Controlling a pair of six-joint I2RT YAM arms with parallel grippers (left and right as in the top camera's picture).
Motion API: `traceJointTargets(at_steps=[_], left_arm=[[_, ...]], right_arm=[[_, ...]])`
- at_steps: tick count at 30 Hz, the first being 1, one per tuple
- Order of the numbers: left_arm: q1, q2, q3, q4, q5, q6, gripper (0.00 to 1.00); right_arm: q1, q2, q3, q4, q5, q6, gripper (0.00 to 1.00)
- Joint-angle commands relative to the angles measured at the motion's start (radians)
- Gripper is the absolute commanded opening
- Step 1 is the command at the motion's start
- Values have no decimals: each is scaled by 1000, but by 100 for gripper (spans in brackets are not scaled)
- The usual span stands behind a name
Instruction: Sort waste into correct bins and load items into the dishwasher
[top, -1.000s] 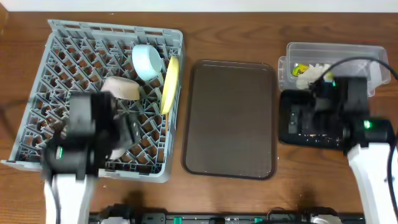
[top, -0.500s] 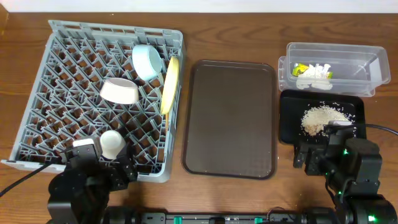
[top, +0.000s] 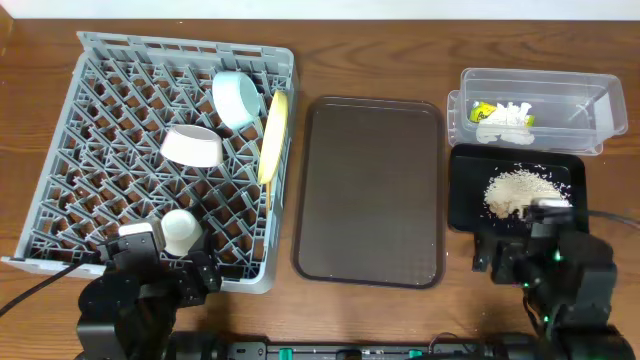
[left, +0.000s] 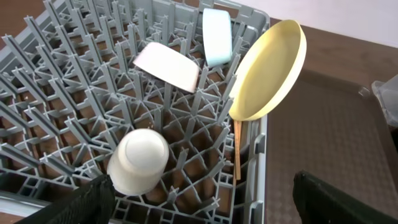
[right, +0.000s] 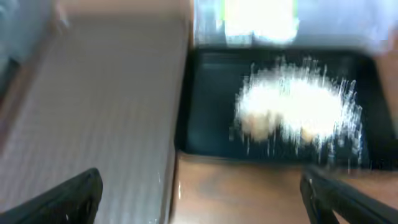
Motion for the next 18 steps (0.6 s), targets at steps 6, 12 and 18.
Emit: traceJointTargets(at_steps=[6, 12, 18], left_arm=[[2, -3, -7, -2, -12, 9, 92], [2, -3, -7, -2, -12, 9, 92], [2, -3, -7, -2, -11, 9, 92]], right_arm=[[59, -388, -357, 450, 1, -27, 99], [71, -482, -591, 846, 6, -28, 99], [71, -482, -682, 835, 8, -31, 99]])
